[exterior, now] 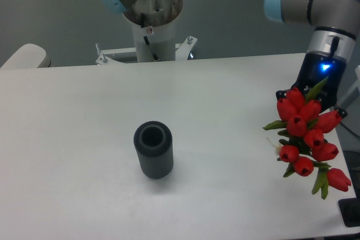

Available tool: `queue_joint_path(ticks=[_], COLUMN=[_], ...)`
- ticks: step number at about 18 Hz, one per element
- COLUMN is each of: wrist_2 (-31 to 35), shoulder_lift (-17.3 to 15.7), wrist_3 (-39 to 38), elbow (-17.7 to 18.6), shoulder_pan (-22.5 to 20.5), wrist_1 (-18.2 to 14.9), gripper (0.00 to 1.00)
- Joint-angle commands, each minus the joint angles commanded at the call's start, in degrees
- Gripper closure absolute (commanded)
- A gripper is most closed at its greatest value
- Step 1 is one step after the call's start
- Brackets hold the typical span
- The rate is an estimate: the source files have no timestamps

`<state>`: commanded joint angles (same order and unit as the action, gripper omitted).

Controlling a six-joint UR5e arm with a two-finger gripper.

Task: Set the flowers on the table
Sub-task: 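Lift the red tulip bunch held in the gripper upward, then move the held tulips toward the black vase and lower onto table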

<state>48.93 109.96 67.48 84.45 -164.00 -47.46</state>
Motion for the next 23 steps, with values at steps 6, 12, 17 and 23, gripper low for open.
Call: queue_joint_path(ticks=[6,12,17,23], wrist_2=[11.9,31.4,43.1,45.5], shoulder_lift=[-3.6,-4.3,-2.9,2.9], wrist_3=[5.4,9.8,9.2,6.9], elbow=[4.2,8.2,12.1,12.0], shoulder_pan=[0.6,7.6,14.2,17.8], wrist_1=[-0.2,-0.2,0.1,0.4], gripper=[0.75,0.75,0.75,0.75])
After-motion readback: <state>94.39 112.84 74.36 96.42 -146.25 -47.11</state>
